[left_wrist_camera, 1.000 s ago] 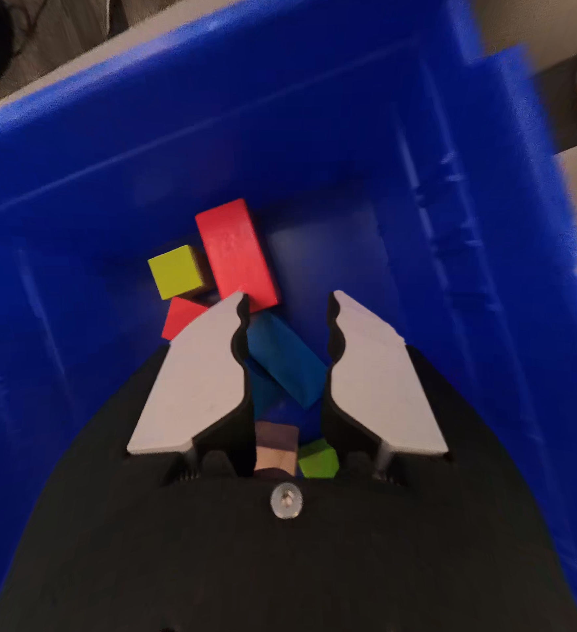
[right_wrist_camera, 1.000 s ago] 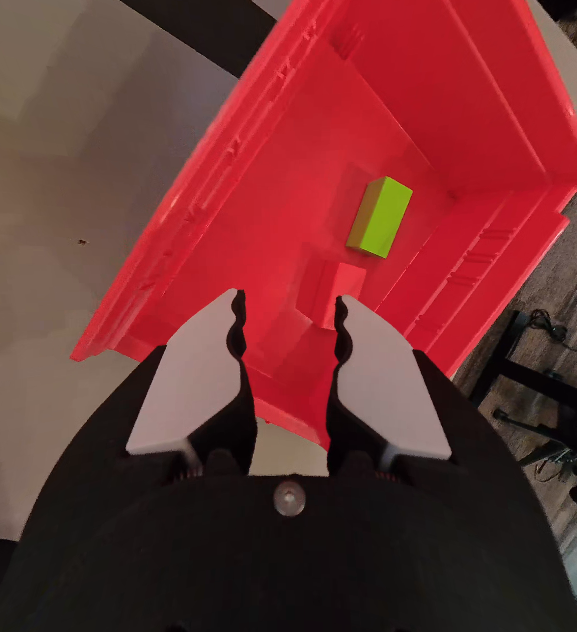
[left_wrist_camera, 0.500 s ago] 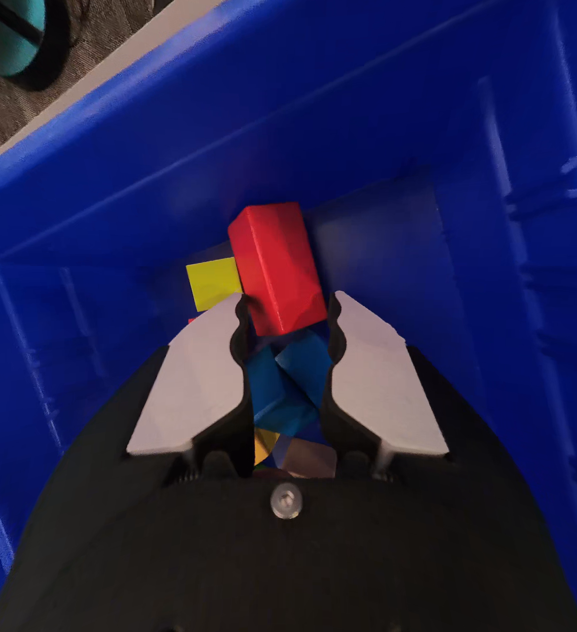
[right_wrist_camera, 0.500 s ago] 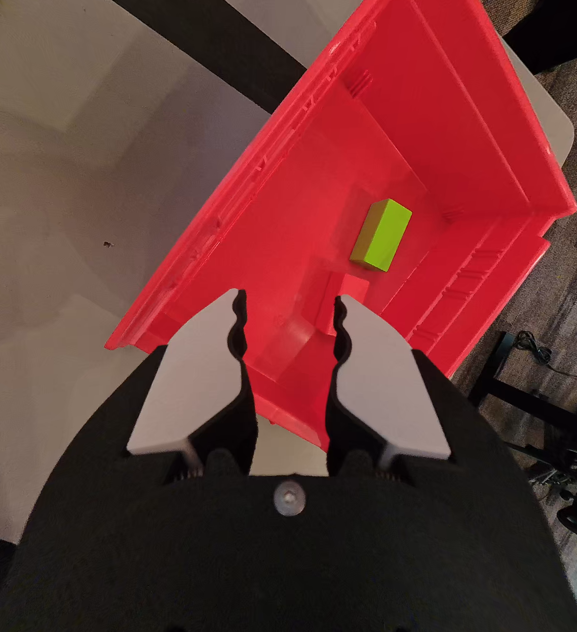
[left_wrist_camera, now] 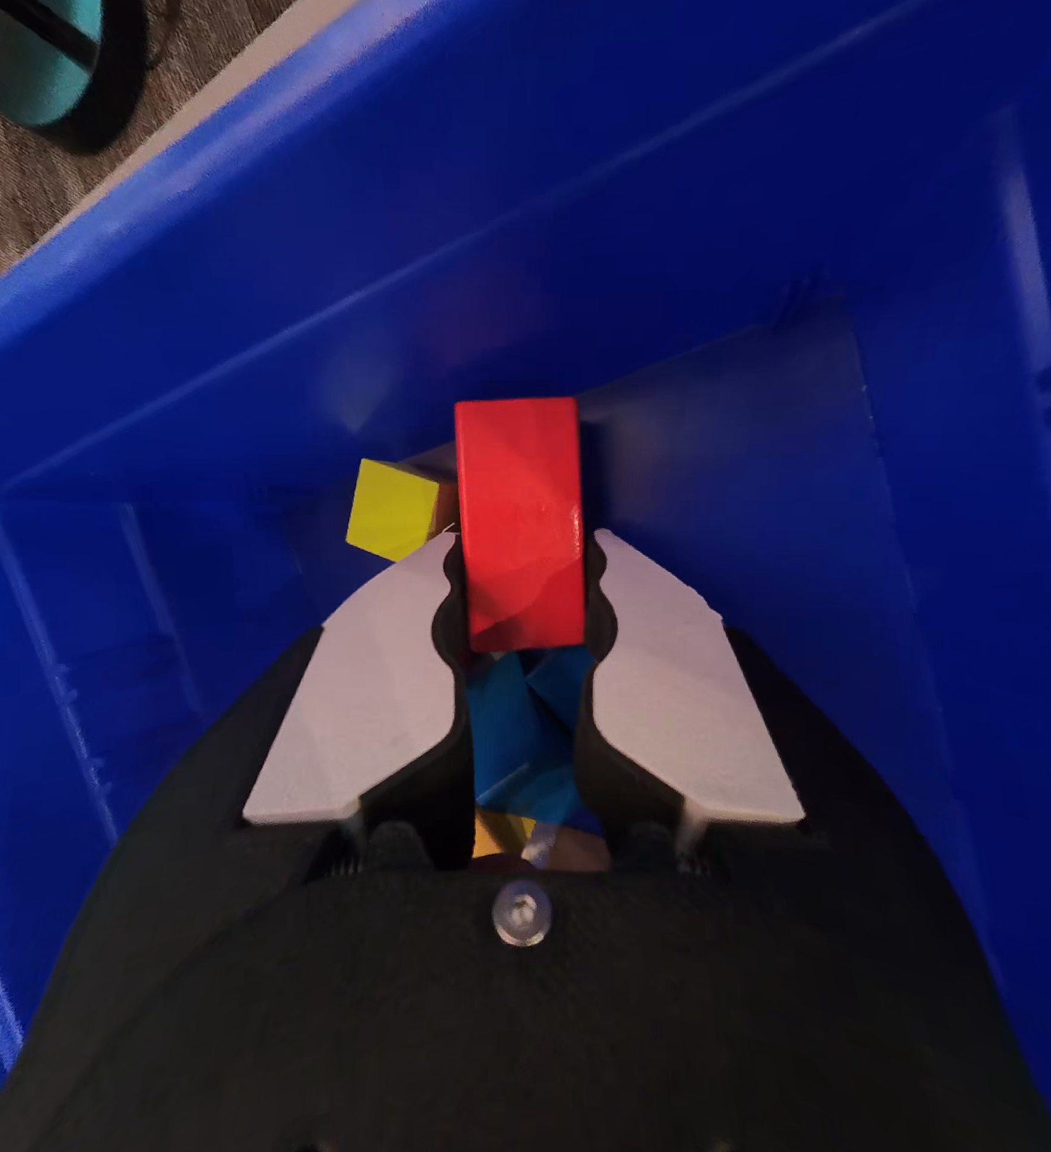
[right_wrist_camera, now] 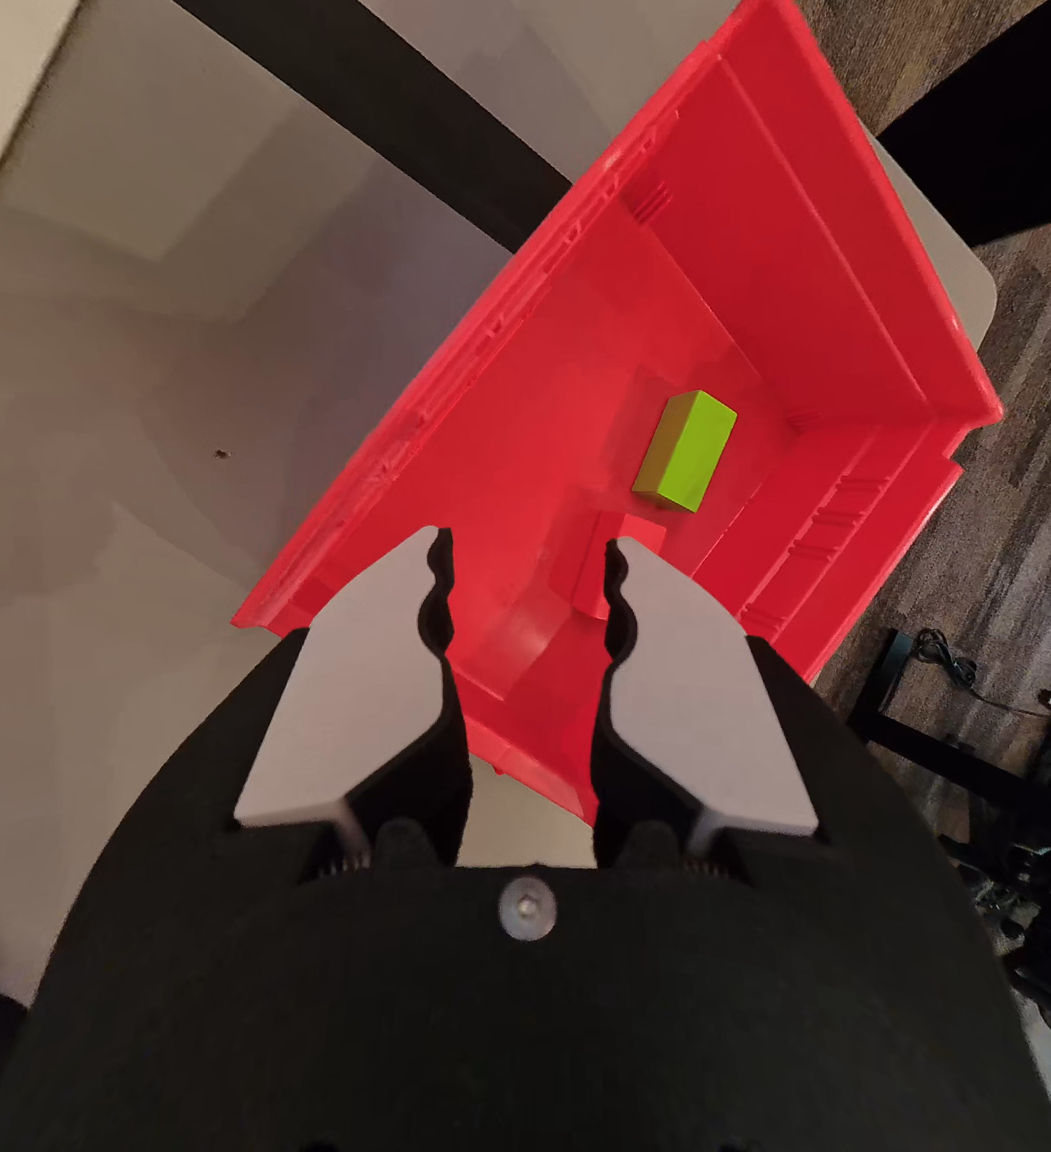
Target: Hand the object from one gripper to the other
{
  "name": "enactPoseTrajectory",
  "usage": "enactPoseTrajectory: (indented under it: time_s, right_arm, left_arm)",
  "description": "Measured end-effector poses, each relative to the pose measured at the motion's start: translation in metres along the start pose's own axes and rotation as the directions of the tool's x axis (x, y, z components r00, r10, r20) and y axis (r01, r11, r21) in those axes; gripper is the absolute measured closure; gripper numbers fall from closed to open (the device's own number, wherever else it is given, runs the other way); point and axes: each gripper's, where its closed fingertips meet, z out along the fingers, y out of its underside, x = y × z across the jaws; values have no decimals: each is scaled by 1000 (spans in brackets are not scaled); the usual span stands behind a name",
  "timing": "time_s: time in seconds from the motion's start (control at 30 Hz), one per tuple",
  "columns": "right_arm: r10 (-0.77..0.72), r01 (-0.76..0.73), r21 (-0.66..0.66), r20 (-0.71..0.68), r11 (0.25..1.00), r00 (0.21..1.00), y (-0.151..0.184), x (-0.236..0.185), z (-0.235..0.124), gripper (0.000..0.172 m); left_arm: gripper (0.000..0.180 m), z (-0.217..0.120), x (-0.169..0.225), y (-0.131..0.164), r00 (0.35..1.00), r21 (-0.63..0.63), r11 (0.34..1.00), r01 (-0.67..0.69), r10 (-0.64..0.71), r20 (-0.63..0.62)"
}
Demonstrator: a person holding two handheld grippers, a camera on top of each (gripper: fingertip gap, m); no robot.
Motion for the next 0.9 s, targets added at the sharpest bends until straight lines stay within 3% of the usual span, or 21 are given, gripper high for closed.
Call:
enactPoseTrajectory:
  time_s: [0.1, 0.2, 0.3, 0.4, 0.47, 0.57, 0.63, 0.73, 0.9]
  right_arm:
    - [-9, 4, 112, 42, 994, 999, -18, -15, -16, 125]
    - [-57, 9, 353, 128, 936, 990, -56, -47, -55, 126]
    - [-179, -7, 591, 255, 807, 950, -100, -101, -106, 126]
    - [-329, -99, 764, 387, 638, 862, -139, -163, -158, 127]
    - [-420, -177, 826, 442, 535, 793, -159, -199, -186, 127]
    - [-511, -317, 829, 541, 461, 668, -185, -242, -209, 126]
    - [-540, -389, 806, 589, 446, 601, -198, -260, -215, 124]
    - [-577, -452, 774, 632, 443, 517, -208, -277, -218, 122]
    - [-601, -492, 737, 669, 463, 436, -211, -289, -219, 126]
  left_arm:
    - [145, -14, -2, -8, 999, 88, 996, 31, -29, -21]
    - [145, -59, 5, -27, 987, 277, 955, 109, -71, -143]
    - [145, -144, 35, -61, 923, 556, 802, 219, 16, -386]
    - [145, -232, 77, -80, 817, 720, 617, 317, 208, -538]
    - [145, -283, 112, -83, 720, 761, 526, 380, 348, -600]
    - [145, -345, 167, -79, 543, 771, 415, 483, 549, -636]
    - [145, -369, 196, -75, 446, 756, 383, 530, 632, -633]
    - [145, -382, 227, -70, 341, 725, 396, 563, 688, -641]
    - [145, -380, 247, -68, 270, 698, 426, 576, 706, -654]
